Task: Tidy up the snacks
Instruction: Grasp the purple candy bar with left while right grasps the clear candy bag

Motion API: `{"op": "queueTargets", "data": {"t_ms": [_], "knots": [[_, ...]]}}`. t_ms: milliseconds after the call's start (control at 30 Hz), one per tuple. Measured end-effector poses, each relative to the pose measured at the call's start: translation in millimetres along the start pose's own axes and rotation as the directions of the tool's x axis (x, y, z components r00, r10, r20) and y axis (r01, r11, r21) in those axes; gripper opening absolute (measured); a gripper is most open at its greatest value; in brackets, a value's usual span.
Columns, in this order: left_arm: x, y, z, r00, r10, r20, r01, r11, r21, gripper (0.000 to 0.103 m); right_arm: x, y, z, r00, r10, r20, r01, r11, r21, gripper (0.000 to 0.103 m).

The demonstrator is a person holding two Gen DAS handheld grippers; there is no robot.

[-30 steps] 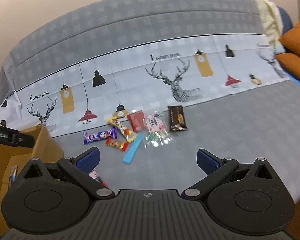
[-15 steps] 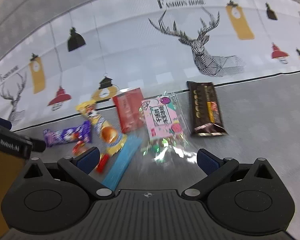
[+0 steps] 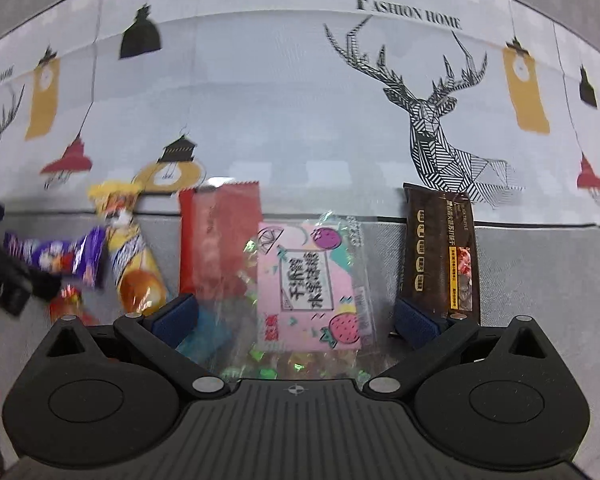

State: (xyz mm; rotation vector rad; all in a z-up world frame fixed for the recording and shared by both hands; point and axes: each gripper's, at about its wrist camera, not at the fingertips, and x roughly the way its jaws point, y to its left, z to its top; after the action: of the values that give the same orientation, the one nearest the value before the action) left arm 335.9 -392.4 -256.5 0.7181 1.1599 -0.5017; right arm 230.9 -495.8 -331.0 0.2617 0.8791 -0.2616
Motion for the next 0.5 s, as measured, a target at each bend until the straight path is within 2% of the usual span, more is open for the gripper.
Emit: {"op": "queueTargets", "data": {"t_ms": [67,133,167,200,233,333,500], "knots": [[-1.5,-0.3,0.2,1.000,0.015,-0.008,-0.016,1.000,-0.013,0.100,-0.9,2.9,-2.6,1.000,-0.004,0.007,0.005,1.000,-0.013,0.103],[-9.0,-2.8,-1.7,1.000,-0.008,0.008,0.008,1.000,0.008,0.073,-2.3,4.1,-2.0,1.000,0.000,0.005,0.000,1.000,-0.019,0.091],[-11.5,-3.9,-1.6,1.000,-0.030,0.003,0.030,1.000,-0.003,0.041,-5.4,5.5,-1.0,1.000,-0.015,0.007,0.015,1.000,-0.023,0.084],[-14.5,-3.2,-3.1,1.000,-0.026,-0.011,0.025,0.999,-0.023,0.028,-7.9,8.2,0.4,0.999,-0.032,0.009,0.032,0.999,-0.036,0.066],[-15.9,-1.9,-5.8,0.999,-0.027,-0.017,0.027,0.999,-0.040,0.028,-12.5,12.2,0.8,0.998,-0.063,0.009,0.064,0.997,-0.051,0.046],[-20.4,3.8,-18.6,0.999,-0.045,-0.012,0.044,0.996,-0.072,0.027,-25.6,15.7,-3.8,0.996,-0.094,0.004,0.094,0.995,-0.020,0.028],[-50.8,25.1,-44.3,0.993,-0.113,0.041,0.117,0.984,-0.132,0.027,-52.4,-4.1,-15.2,0.998,-0.065,0.000,0.064,0.983,0.171,0.020]]}}
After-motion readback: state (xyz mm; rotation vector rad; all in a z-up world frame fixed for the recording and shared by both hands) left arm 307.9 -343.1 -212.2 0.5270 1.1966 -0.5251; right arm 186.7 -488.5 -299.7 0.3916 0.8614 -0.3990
